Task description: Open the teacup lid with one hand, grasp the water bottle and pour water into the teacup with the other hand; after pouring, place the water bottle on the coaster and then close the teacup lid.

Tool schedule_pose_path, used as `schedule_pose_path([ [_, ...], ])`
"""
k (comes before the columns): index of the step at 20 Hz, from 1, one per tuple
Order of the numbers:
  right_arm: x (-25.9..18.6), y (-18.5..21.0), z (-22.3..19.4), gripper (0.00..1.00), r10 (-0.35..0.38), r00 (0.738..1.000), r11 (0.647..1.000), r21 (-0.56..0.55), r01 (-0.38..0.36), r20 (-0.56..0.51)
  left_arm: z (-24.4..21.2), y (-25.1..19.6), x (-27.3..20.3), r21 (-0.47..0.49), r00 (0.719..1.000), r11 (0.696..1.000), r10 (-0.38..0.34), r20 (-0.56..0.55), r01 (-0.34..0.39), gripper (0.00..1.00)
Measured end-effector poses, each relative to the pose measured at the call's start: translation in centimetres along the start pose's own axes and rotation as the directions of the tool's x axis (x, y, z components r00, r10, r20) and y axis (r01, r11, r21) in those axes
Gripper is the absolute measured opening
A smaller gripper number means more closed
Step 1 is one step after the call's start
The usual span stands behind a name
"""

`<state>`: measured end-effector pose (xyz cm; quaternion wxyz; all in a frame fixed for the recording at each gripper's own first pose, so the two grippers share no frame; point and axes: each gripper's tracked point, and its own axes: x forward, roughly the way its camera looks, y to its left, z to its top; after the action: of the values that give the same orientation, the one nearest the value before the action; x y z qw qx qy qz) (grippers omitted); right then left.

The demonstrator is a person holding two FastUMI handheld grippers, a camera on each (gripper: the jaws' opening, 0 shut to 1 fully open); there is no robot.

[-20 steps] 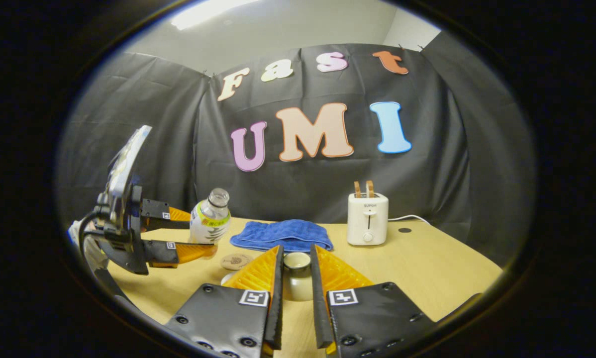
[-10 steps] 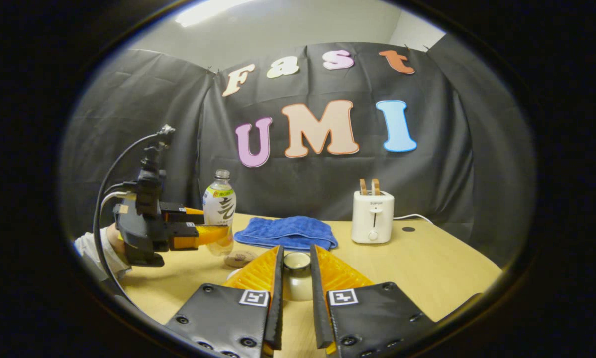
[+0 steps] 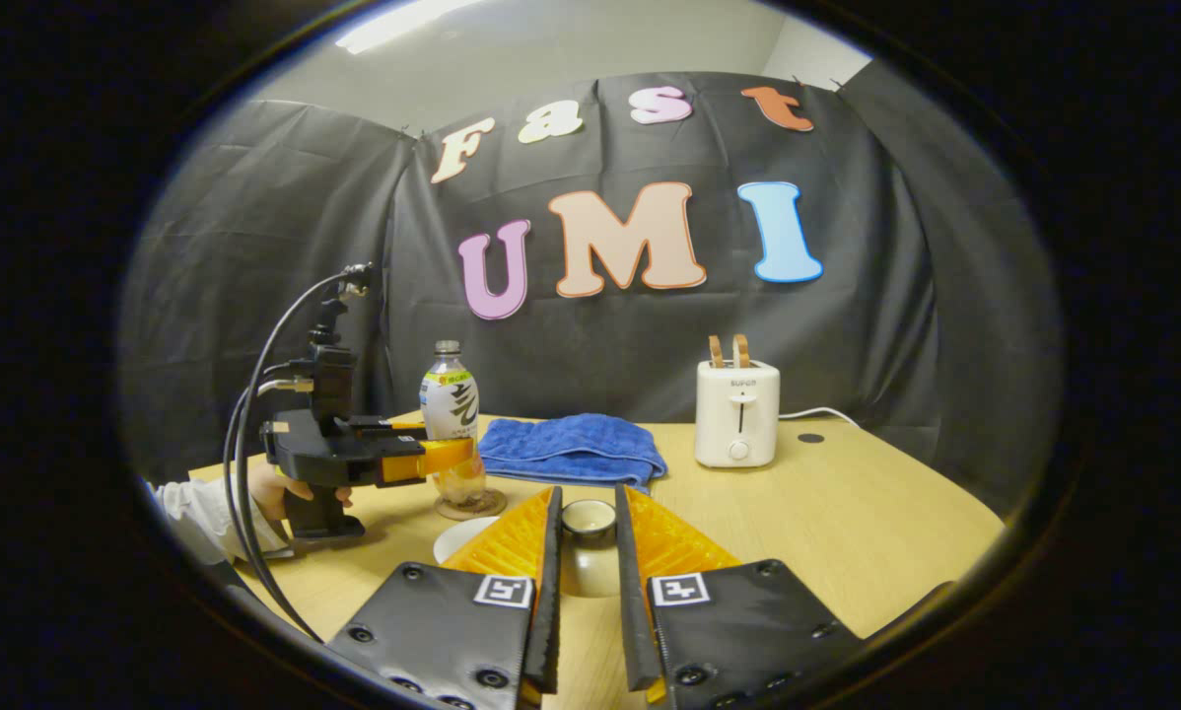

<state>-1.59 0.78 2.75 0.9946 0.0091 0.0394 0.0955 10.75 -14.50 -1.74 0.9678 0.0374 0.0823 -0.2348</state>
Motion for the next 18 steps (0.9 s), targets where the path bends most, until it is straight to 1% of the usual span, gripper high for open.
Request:
schedule_pose_path([
  [5, 0.4, -0.3, -0.5, 0.29, 0.000, 1.000, 1.000, 0.017, 0.000, -0.009, -0.4, 0.0, 0.4, -0.012, 1.000, 1.000, 0.007, -0.006, -0.007, 0.53],
  [9, 0.5, 0.5, -0.7, 0.30, 0.014, 1.000, 1.000, 0.020, -0.014, -0.015, -0.5, 0.1, 0.1, -0.022, 1.000, 1.000, 0.011, -0.001, -0.011, 0.62],
  [14, 0.4, 1.2, -0.7, 0.31, 0.024, 1.000, 1.000, 0.014, -0.023, -0.012, -1.2, 0.0, -0.1, -0.037, 1.000, 0.999, 0.007, -0.021, -0.008, 0.65],
  [16, 0.5, 1.5, -0.5, 0.30, 0.029, 1.000, 0.999, 0.013, -0.029, -0.008, -1.1, -0.1, -0.3, -0.040, 1.000, 0.999, 0.011, -0.017, -0.012, 0.71],
  [17, 0.5, 1.7, -0.5, 0.29, 0.033, 0.999, 0.999, 0.012, -0.033, -0.006, -0.8, 0.1, -0.6, -0.039, 1.000, 0.999, 0.017, -0.007, -0.018, 0.78],
  [18, 0.6, 1.9, -0.3, 0.29, 0.040, 0.999, 0.999, 0.011, -0.040, 0.002, -0.5, 0.2, -1.0, -0.041, 1.000, 0.999, 0.024, 0.006, -0.024, 0.82],
])
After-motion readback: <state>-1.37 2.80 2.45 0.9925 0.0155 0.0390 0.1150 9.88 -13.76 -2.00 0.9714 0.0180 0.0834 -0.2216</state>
